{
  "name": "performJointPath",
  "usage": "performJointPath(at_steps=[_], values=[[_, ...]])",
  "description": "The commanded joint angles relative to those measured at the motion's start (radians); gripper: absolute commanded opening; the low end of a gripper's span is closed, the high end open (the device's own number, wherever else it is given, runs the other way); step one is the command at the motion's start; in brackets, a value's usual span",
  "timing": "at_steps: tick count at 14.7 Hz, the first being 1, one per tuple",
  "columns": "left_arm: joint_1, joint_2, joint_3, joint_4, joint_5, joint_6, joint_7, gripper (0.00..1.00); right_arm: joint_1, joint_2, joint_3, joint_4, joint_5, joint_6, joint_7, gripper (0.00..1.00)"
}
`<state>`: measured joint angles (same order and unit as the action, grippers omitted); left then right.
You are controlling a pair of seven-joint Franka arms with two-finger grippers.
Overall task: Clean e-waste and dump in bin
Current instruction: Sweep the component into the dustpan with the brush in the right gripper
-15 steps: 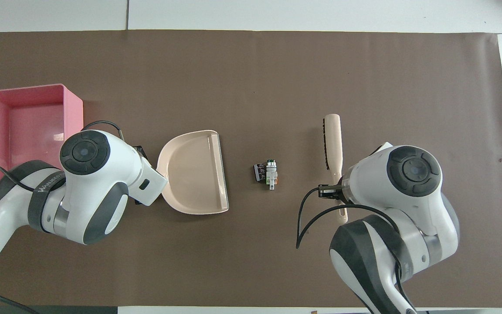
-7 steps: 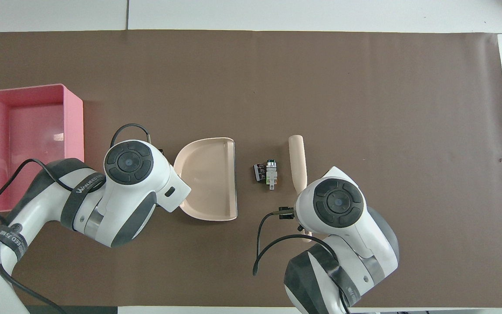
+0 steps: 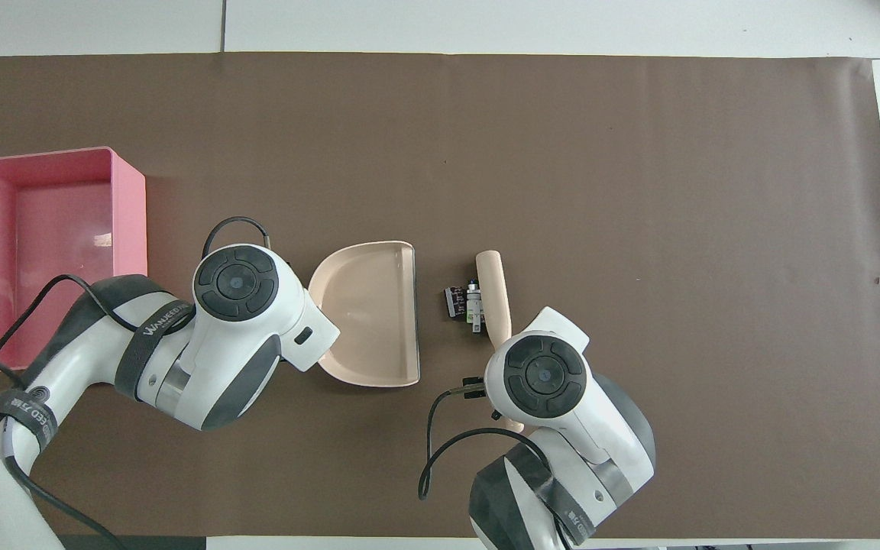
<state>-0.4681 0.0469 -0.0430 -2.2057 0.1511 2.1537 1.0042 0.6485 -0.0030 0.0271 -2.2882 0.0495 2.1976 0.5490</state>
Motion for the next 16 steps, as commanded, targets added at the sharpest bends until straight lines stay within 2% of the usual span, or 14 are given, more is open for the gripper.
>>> performJointPath(at_steps=[1, 6, 8, 16], values=[[-0.024, 0.013, 0.011, 0.018, 0.021, -0.043, -0.016, 0.0, 0.051, 0.082, 0.004, 0.036, 0.021, 0.059, 0.029, 0.0], [-0.026, 0.011, 0.008, 0.014, 0.053, -0.049, -0.019, 0.0, 0.065, 0.164, 0.04, 0.191, 0.199, 0.077, 0.025, 0.0], [-0.026, 0.01, 0.006, 0.008, 0.053, -0.04, -0.018, 0.0, 0.066, 0.184, 0.054, 0.255, 0.231, 0.068, 0.028, 0.0], [0.012, 0.011, 0.003, -0.008, 0.051, 0.026, 0.057, 0.0, 0.065, 0.179, 0.063, 0.269, 0.231, 0.04, 0.031, 0.0]])
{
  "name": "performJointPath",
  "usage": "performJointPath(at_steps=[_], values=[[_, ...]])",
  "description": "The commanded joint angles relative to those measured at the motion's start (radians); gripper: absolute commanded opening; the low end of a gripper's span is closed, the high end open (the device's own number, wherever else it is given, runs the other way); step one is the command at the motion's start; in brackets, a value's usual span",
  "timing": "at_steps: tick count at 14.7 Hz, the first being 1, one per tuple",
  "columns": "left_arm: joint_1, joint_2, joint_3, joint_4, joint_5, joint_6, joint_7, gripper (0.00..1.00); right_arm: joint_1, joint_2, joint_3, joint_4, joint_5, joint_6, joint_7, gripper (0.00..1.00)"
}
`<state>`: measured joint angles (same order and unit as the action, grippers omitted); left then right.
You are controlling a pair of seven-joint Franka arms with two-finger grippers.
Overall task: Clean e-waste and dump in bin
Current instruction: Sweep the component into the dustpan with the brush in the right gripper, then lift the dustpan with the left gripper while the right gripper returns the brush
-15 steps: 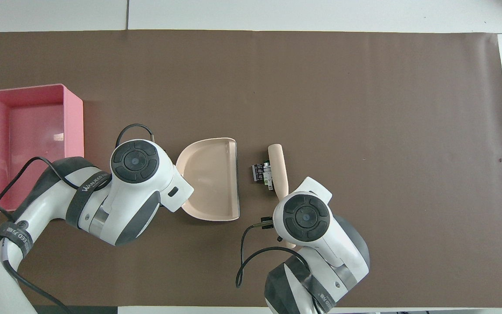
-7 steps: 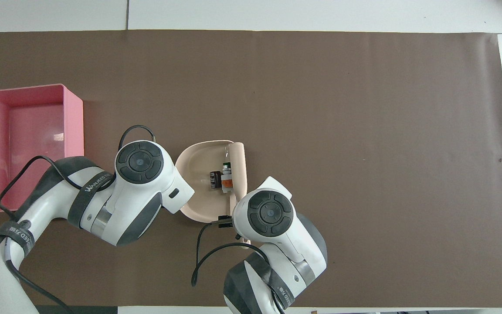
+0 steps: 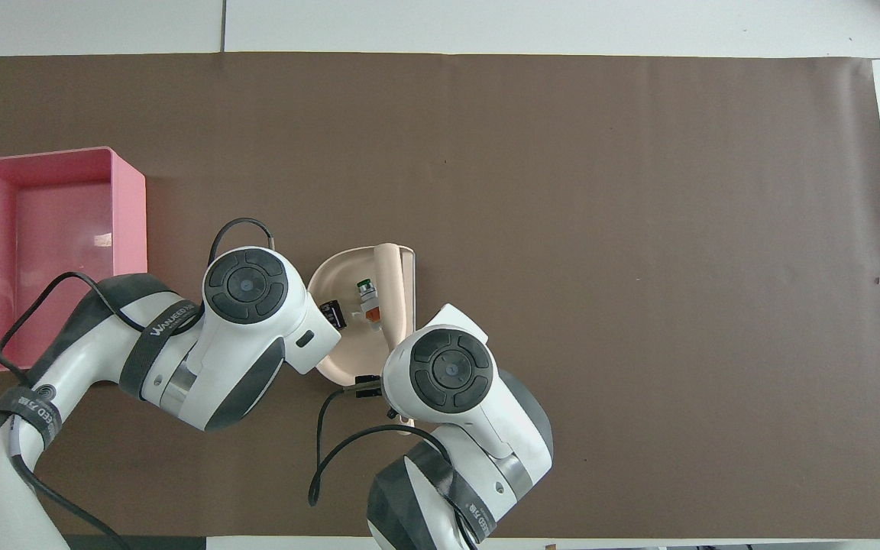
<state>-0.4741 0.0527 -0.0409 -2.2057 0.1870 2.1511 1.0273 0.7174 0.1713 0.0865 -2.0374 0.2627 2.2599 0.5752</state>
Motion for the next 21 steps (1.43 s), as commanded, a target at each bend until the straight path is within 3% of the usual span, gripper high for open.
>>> performJointPath(at_steps=[1, 3, 8, 11, 14, 18, 21], values=[[0.022, 0.006, 0.001, -0.008, 0.011, 0.03, 0.042, 0.0, -0.004, 0.005, 0.004, 0.02, 0.018, -0.022, 0.005, 0.0], [0.047, 0.007, 0.003, -0.008, -0.001, 0.039, 0.074, 0.0, -0.003, -0.019, 0.006, 0.019, 0.006, -0.057, 0.021, 0.0], [0.097, -0.004, 0.003, -0.008, -0.052, 0.029, 0.164, 0.0, -0.099, -0.197, -0.004, 0.011, -0.075, -0.285, 0.049, 0.0], [0.111, -0.027, 0.004, -0.006, -0.058, 0.02, 0.195, 0.0, -0.263, -0.269, -0.002, 0.005, -0.097, -0.39, -0.036, 0.0], [0.167, -0.079, 0.009, -0.005, -0.125, -0.025, 0.287, 0.0, -0.479, -0.294, -0.001, 0.003, -0.097, -0.46, -0.239, 0.0], [0.274, -0.116, 0.015, 0.041, -0.185, -0.091, 0.408, 0.0, -0.718, -0.294, -0.004, -0.052, -0.132, -0.444, -0.524, 0.0], [0.391, -0.132, 0.018, 0.086, -0.193, -0.128, 0.499, 0.0, -0.841, -0.286, -0.002, -0.101, -0.191, -0.398, -0.661, 0.0]])
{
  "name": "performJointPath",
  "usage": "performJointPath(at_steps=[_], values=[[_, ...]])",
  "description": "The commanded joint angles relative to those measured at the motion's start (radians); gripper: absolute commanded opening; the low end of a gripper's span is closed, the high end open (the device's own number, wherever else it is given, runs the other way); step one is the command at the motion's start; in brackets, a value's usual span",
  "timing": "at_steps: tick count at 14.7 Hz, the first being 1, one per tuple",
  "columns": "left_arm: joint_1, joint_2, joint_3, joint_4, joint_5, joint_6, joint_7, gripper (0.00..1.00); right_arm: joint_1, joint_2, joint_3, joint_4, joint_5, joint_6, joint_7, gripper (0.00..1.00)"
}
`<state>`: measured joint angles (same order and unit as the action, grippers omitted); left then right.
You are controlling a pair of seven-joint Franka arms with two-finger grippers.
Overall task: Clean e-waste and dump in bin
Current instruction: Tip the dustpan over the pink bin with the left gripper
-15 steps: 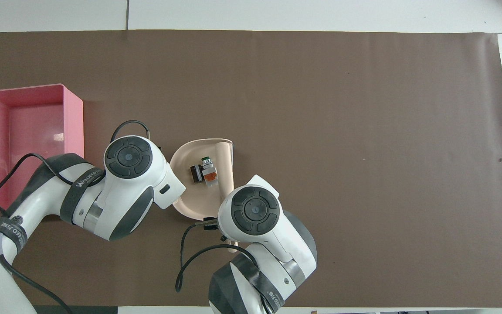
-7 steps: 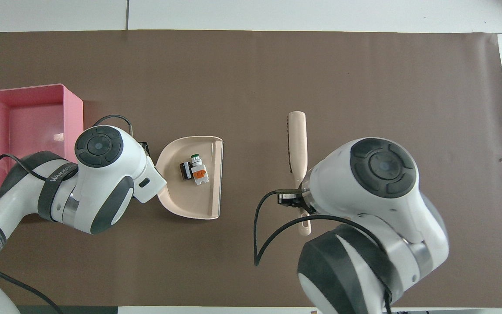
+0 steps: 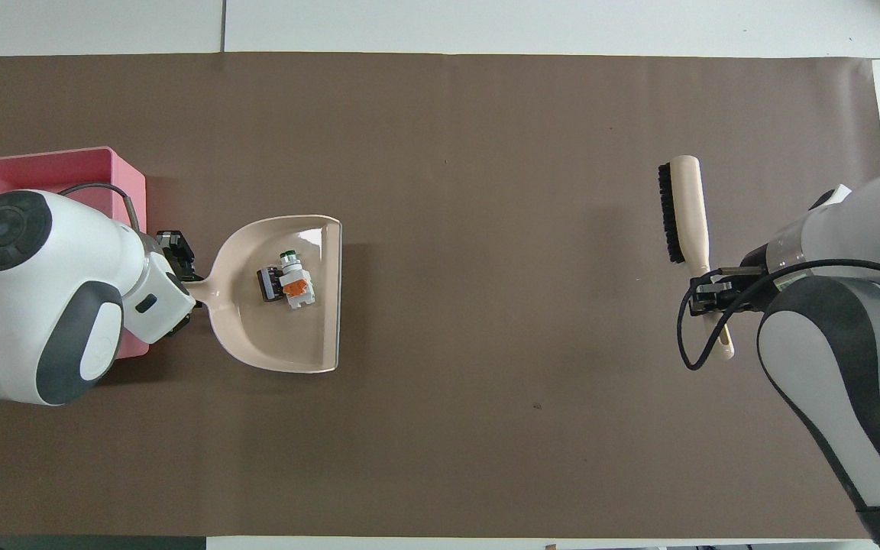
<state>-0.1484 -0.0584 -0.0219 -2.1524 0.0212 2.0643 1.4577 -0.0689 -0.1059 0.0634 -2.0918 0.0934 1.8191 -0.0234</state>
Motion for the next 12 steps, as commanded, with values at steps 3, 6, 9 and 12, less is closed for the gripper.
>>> performJointPath(at_steps=[3, 6, 9, 12], values=[[0.206, -0.024, 0.0, 0.115, -0.036, -0.104, 0.159, 0.0, -0.124, 0.011, 0.021, -0.122, -0.047, 0.143, -0.084, 0.0], [0.343, 0.034, 0.003, 0.26, -0.037, -0.182, 0.254, 0.0, -0.189, 0.023, 0.021, -0.178, -0.093, 0.236, -0.11, 0.0], [0.423, 0.083, 0.007, 0.353, -0.026, -0.188, 0.254, 0.0, -0.215, 0.025, 0.021, -0.217, -0.093, 0.281, -0.139, 0.0], [0.452, 0.161, 0.01, 0.442, 0.083, -0.173, 0.26, 0.0, -0.23, 0.02, 0.019, -0.232, -0.093, 0.287, -0.141, 0.0]])
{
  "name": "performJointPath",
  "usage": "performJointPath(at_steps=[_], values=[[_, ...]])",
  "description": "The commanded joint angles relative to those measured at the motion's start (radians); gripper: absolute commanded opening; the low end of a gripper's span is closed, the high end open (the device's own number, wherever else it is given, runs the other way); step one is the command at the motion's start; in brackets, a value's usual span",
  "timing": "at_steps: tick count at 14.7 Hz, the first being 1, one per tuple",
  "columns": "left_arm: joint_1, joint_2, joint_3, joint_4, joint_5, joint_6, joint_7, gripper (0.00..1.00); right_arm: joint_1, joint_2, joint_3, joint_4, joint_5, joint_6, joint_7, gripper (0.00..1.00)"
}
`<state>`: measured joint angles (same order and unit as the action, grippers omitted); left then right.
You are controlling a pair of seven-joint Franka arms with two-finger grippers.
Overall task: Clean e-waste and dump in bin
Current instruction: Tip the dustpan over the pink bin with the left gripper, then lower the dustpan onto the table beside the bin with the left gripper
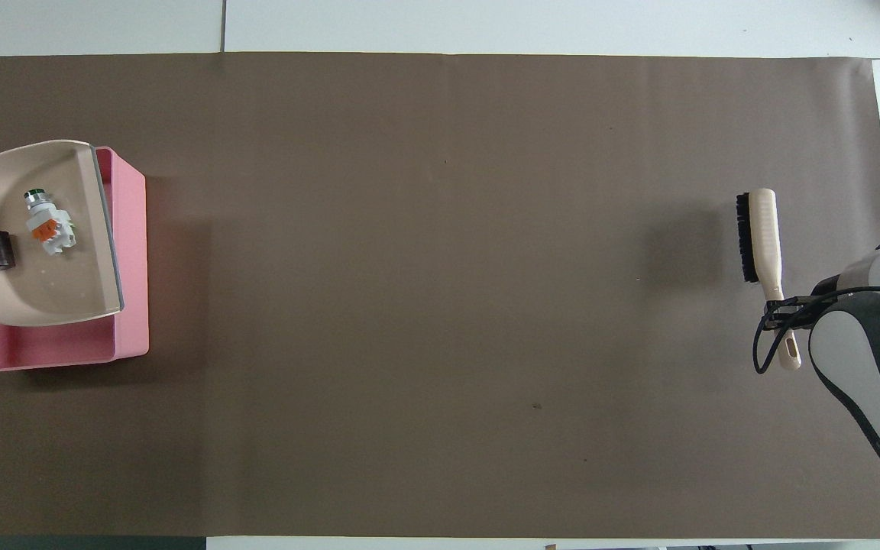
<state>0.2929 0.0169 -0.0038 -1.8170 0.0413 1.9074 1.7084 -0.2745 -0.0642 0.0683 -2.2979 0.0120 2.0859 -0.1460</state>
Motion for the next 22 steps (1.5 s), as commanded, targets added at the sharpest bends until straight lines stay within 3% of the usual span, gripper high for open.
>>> performJointPath(at_steps=[1, 3, 8, 9, 10, 11, 12, 14, 19, 22], values=[[0.008, 0.107, -0.007, 0.135, 0.113, -0.021, 0.016, 0.0, -0.044, -0.028, 0.016, -0.041, -0.012, 0.023, -0.021, 0.0], [-0.003, 0.149, -0.007, 0.16, 0.236, -0.001, 0.02, 0.0, -0.048, -0.034, 0.016, -0.061, -0.012, 0.036, -0.027, 0.0], [-0.052, 0.15, -0.008, 0.084, 0.399, 0.033, 0.005, 0.0, -0.051, -0.039, 0.016, -0.083, -0.012, 0.057, -0.046, 0.02], [-0.09, 0.152, -0.008, 0.065, 0.469, 0.03, -0.001, 0.0, -0.052, -0.039, 0.016, -0.083, -0.012, 0.057, -0.049, 0.14], [-0.11, 0.15, -0.008, 0.045, 0.524, 0.024, -0.007, 0.0, -0.052, -0.042, 0.016, -0.083, -0.012, 0.057, -0.049, 0.37], [-0.115, 0.146, -0.008, 0.039, 0.544, 0.012, -0.025, 0.0, -0.052, -0.042, 0.016, -0.084, -0.012, 0.057, -0.053, 0.66], [-0.116, 0.141, -0.008, 0.033, 0.552, -0.007, -0.032, 0.0, -0.052, -0.042, 0.015, -0.086, -0.012, 0.056, -0.064, 0.84], [-0.144, 0.132, -0.008, 0.016, 0.583, -0.033, -0.036, 0.0, -0.052, -0.042, 0.015, -0.084, -0.012, 0.048, -0.078, 0.99], [-0.159, 0.123, -0.01, 0.068, 0.617, -0.123, -0.035, 0.0, -0.019, -0.042, 0.021, -0.014, -0.007, 0.003, -0.052, 0.99], [-0.161, 0.062, -0.016, 0.111, 0.606, -0.174, -0.029, 0.0, 0.066, -0.048, 0.024, 0.078, -0.009, -0.016, 0.043, 0.99]])
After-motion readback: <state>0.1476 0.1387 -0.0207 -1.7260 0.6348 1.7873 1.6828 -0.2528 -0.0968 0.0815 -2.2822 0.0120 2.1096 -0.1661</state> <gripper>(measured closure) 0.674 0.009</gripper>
